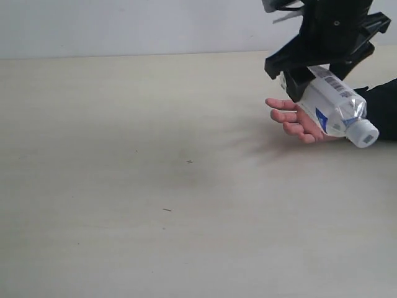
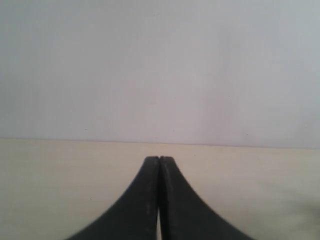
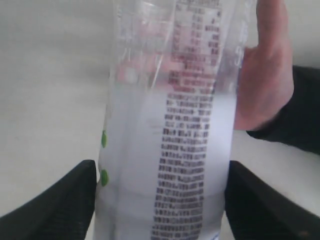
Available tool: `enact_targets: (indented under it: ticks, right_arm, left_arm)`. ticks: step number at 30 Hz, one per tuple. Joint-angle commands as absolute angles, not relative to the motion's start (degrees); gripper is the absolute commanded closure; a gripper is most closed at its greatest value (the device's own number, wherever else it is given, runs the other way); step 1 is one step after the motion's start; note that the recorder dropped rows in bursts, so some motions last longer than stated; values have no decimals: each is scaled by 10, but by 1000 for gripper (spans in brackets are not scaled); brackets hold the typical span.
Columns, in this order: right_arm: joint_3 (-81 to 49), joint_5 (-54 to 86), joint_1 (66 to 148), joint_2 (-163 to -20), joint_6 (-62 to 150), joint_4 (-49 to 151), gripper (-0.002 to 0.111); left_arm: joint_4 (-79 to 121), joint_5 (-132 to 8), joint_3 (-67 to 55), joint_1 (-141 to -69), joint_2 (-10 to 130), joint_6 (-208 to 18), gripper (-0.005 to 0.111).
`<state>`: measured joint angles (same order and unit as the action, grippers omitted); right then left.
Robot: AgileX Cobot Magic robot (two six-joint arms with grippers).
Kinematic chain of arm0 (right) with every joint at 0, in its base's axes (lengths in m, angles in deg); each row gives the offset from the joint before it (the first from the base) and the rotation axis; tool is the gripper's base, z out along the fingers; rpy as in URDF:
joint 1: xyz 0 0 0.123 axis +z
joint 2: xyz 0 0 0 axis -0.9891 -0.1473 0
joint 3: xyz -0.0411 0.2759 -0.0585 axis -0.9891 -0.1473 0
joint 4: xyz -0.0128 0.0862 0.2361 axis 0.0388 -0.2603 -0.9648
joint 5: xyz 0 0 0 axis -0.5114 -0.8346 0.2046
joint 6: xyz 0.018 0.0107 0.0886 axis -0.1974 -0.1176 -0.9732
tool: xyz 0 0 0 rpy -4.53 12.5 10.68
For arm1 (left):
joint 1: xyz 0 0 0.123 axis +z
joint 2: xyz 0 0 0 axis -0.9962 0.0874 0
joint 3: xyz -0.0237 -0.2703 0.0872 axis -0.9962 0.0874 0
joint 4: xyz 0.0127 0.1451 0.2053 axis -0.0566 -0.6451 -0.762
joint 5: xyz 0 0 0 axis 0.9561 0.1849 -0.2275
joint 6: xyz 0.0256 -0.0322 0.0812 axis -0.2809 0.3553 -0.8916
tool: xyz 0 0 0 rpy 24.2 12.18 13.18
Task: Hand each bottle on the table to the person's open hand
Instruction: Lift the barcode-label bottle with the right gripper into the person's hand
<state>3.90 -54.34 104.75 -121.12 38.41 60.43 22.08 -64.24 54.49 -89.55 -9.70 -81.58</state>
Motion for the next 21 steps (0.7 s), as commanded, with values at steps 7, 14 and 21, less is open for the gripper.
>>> enact_targets:
  ticks: [7,14,21]
  right_arm:
    - [13,-491,1001,-1231,357,638,108]
    - [15,-472,982,-1296,357,650,108]
    - [33,-471,982,-1349,361,657,108]
  left_arm:
    - [223,-641,547,-894,-100,-814,107]
    - [223,-641,547,-894,-100,-814,107]
    - [223,-641,547,-894,-100,-814,107]
